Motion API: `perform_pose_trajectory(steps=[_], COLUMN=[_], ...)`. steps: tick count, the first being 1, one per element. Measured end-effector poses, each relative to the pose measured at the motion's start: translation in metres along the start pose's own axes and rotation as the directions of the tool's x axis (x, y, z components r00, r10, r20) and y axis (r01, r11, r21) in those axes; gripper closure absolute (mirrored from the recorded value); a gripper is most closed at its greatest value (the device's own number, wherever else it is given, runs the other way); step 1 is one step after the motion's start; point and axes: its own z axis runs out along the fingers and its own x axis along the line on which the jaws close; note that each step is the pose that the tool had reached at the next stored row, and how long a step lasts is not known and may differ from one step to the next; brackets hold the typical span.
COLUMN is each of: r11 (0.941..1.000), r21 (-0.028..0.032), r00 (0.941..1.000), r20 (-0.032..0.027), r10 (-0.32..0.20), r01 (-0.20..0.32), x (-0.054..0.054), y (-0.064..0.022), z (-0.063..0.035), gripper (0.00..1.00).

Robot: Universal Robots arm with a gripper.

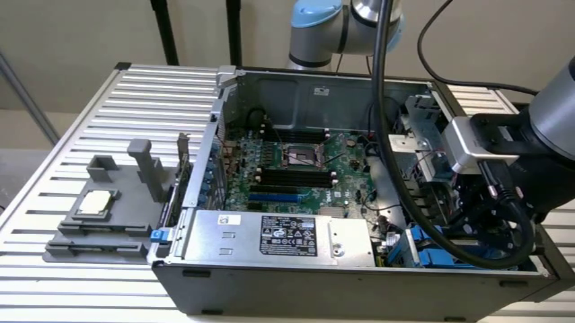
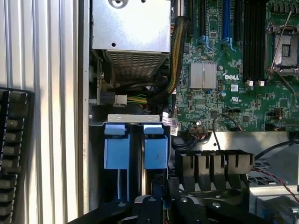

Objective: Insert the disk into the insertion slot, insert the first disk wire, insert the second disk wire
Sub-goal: 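Insert the second disk wire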

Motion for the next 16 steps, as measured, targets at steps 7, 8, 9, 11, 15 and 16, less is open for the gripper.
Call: perform_pose_trajectory(steps=[7,8,9,11,15,16], r11=[1.0000,1.0000,1.0000,1.0000,1.0000,1.0000], r21=[0.0000,0.0000,0.0000,0.0006,0.0049,0.0057], r00=[1.0000,1.0000,1.0000,1.0000,1.0000,1.0000], r20=[0.0006,0.0008,0.0008,0.0006,0.0008,0.0012], r10=[0.000,0.000,0.000,0.000,-0.001,-0.002], r01=[0.000,0.000,0.000,0.000,0.001,0.002], x=[-0.001,-0.001,-0.001,-0.001,0.000,0.000], y=[-0.0002,0.0001,0.0011,0.0060,0.0182,0.0189], z=[-0.0052,-0.0081,-0.0107,-0.0150,-0.0189,-0.0189], gripper=[0.75,0.75,0.75,0.75,0.75,0.75])
